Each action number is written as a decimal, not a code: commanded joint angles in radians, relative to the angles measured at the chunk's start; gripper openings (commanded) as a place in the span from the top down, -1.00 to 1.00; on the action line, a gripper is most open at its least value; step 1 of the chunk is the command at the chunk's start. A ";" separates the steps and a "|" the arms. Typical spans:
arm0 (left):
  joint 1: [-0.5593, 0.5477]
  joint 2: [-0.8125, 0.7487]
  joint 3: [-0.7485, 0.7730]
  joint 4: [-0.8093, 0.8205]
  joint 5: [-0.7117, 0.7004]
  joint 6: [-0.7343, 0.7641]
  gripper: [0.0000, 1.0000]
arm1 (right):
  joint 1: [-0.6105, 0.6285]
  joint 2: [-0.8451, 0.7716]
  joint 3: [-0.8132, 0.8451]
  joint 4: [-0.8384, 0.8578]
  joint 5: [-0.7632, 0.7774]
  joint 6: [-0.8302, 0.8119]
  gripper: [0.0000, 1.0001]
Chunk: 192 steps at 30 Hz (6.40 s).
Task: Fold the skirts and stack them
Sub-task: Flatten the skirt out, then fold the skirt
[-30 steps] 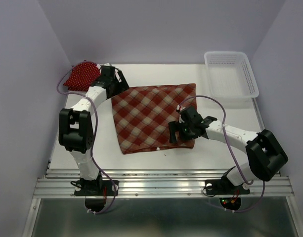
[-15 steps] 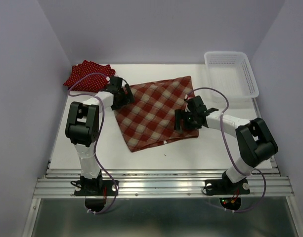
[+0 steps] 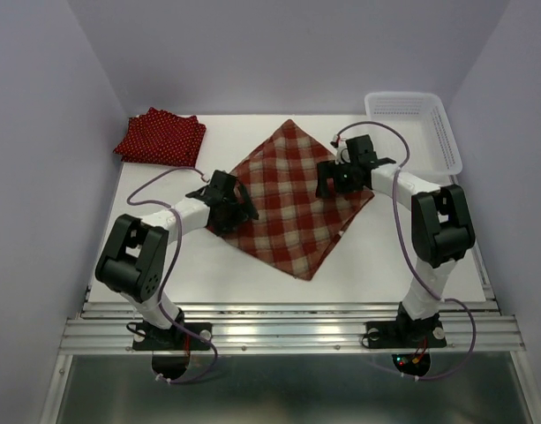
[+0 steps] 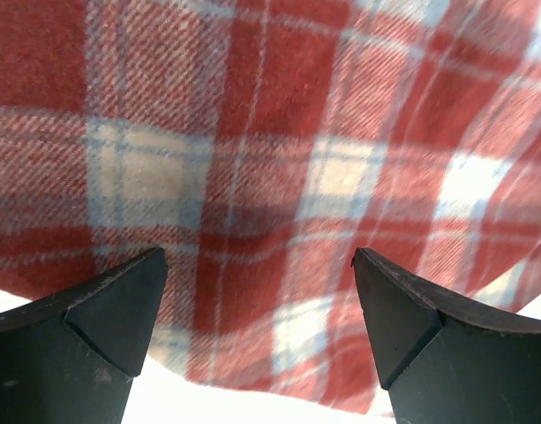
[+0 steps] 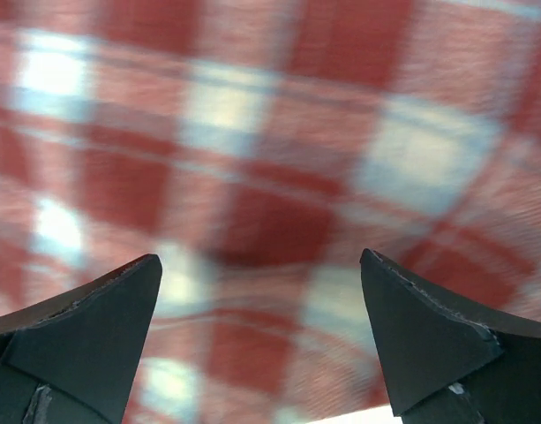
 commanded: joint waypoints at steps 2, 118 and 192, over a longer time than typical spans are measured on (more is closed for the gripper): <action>-0.017 -0.065 0.094 -0.192 -0.111 -0.074 -0.97 | 0.135 -0.179 0.017 -0.056 0.014 -0.074 -1.00; 0.135 0.465 1.155 -0.188 -0.126 0.002 1.00 | 0.279 -0.548 -0.103 -0.426 0.431 -0.054 0.99; 0.056 0.427 0.447 0.060 0.139 0.148 -0.97 | 0.265 -0.156 -0.247 0.019 0.099 0.050 -1.00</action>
